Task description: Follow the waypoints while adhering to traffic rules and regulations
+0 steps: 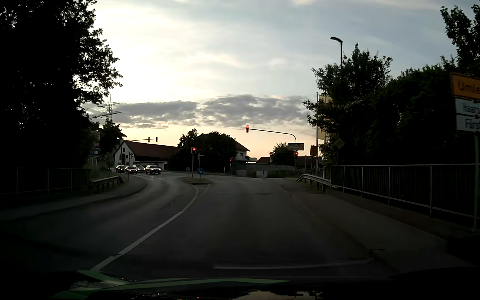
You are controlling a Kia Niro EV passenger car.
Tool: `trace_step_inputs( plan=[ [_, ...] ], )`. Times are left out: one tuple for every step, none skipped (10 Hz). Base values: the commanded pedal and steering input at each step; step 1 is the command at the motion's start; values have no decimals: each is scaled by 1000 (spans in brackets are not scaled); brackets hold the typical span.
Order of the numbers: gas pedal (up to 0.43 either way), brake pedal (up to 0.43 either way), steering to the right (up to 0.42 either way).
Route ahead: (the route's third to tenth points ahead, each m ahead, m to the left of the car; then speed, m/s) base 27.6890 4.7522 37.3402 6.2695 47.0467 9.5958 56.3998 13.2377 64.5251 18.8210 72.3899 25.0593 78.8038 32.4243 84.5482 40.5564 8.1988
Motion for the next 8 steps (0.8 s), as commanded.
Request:
trace_step_inputs(
  plan=[
    [0, 0, -7],
    [0, 0, -8],
    [0, 0, -9],
    [0, 0, -9],
    [0, 0, -10],
    [0, 0, -13],
    [0, 0, -16],
    [0, 0, -15]
  ],
)
